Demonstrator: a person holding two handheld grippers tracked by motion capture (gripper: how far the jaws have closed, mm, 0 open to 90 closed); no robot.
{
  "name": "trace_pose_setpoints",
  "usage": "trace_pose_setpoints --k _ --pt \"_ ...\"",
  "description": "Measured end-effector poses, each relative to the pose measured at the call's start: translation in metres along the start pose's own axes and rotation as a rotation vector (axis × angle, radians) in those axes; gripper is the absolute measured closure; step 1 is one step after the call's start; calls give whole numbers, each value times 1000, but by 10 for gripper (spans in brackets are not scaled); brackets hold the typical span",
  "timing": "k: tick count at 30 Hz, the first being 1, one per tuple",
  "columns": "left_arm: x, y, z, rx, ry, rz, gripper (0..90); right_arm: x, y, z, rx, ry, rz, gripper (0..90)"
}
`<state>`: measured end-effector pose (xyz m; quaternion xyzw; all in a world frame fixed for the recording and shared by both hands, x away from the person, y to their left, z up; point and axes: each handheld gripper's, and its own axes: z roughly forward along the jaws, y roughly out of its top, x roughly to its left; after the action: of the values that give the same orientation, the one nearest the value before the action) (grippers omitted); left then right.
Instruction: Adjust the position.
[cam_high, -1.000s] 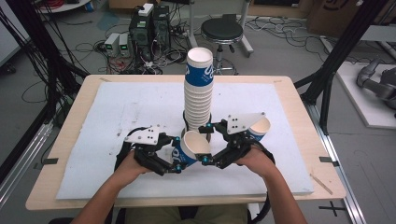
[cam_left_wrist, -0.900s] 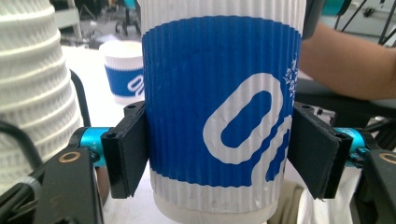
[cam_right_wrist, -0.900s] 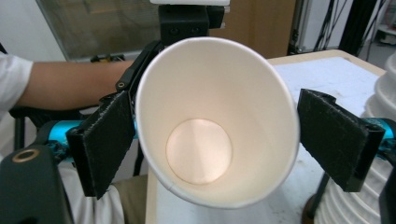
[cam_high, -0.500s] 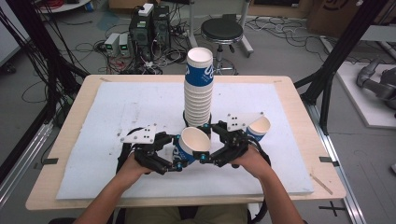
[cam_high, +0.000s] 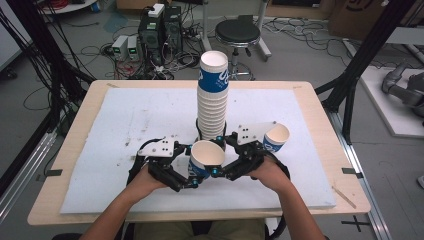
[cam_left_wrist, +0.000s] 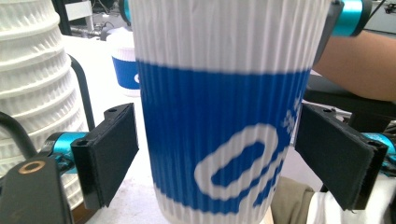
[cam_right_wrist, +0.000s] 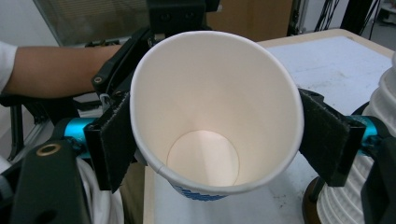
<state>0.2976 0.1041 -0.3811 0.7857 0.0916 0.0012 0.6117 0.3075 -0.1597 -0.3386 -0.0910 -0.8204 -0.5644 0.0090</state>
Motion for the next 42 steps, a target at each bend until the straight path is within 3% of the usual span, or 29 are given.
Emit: trace_pose_setpoints --k 7,14,19,24,26,33,39,42 --pt "0 0 1 21 -2 12 153 3 0 7 51 -5 -27 203" --pt "-1 0 1 35 -35 22 252 5 0 10 67 13 -26 192" --pt "1 2 -1 20 -35 11 253 5 0 10 34 12 -17 169" --pt "5 1 -7 -4 -17 -16 259 4 2 3 -24 -18 -19 141" --pt "7 0 -10 -17 1 -27 260 3 3 -3 -54 -21 -14 141" --pt "13 2 -26 -77 94 -41 259 -3 2 -21 -69 -94 -13 142" --pt "17 8 -49 -141 217 -31 258 -12 -3 -47 -81 -238 -3 143" --pt "20 10 -62 -182 264 -42 257 -18 -8 -65 -75 -334 8 143"
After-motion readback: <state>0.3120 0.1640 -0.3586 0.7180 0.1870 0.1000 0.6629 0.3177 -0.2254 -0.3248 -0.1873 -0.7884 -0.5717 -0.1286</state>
